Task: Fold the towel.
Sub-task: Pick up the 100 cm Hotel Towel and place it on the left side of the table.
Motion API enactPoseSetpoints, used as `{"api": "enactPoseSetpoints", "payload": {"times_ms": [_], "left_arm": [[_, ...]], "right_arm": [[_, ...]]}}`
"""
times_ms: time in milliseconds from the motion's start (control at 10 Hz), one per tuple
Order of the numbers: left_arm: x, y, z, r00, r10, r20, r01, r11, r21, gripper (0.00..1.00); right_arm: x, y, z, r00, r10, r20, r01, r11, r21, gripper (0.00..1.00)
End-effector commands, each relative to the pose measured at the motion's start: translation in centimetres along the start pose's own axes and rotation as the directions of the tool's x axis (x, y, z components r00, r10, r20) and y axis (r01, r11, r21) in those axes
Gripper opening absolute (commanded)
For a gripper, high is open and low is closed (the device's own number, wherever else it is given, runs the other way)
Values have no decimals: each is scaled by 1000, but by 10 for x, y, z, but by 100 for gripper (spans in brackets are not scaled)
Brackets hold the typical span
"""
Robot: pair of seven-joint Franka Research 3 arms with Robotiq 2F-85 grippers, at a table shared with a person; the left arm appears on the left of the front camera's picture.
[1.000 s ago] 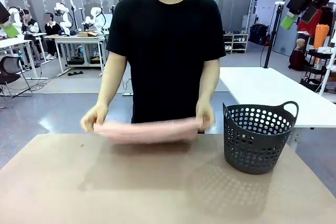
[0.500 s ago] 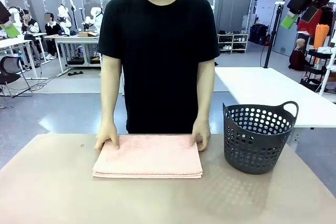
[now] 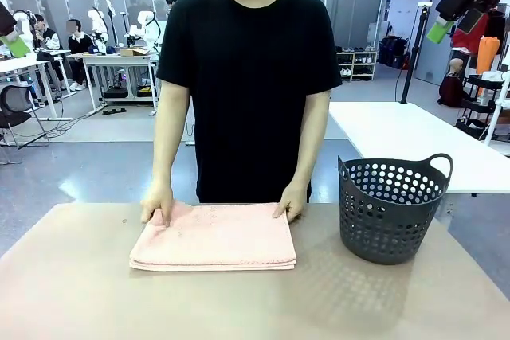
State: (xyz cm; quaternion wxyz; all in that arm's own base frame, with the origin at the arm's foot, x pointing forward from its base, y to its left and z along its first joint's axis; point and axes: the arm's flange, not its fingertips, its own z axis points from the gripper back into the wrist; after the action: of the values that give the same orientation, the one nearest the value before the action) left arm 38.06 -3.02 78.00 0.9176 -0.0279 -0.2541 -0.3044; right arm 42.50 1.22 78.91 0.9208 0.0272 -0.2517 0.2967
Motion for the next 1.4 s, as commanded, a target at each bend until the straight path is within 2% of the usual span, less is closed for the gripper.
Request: {"api": "enactPoseSetpoints", "payload": {"times_ms": [0, 1300], "left_arm": [[1, 2, 4, 1000, -11, -12, 11, 1000, -1, 100], [1, 2, 4, 1000, -11, -12, 11, 1000, -1, 100]], "right_arm": [[0, 0, 0, 1000, -2, -1, 2, 1000, 1, 100], [0, 0, 0, 1000, -2, -1, 2, 1000, 1, 100]]}}
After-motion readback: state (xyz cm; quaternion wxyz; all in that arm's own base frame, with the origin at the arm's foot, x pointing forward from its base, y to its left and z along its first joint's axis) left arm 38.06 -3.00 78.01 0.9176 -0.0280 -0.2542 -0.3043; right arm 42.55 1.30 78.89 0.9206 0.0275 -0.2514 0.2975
